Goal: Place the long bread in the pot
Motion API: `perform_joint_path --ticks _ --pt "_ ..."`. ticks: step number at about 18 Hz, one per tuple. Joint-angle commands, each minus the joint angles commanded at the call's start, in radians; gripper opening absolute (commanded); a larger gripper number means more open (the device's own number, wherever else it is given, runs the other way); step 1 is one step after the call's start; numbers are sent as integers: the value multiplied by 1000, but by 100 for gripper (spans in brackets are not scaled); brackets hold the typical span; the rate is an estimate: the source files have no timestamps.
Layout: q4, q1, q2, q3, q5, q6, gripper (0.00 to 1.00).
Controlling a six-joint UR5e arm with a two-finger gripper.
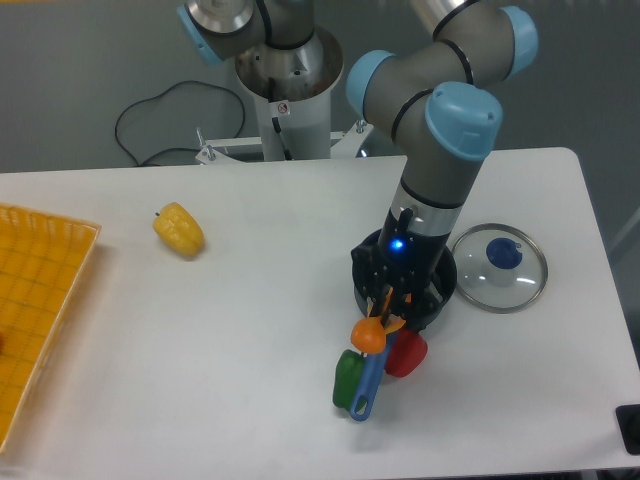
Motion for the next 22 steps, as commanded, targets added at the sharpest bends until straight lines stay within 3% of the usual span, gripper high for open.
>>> perform_joint_path --ticks 12,20,22 --pt "-3 -3 6 -66 49 77 24" --pt "-5 -17 3 -78 71 97 27" --pt "-5 -17 3 -78 78 97 31"
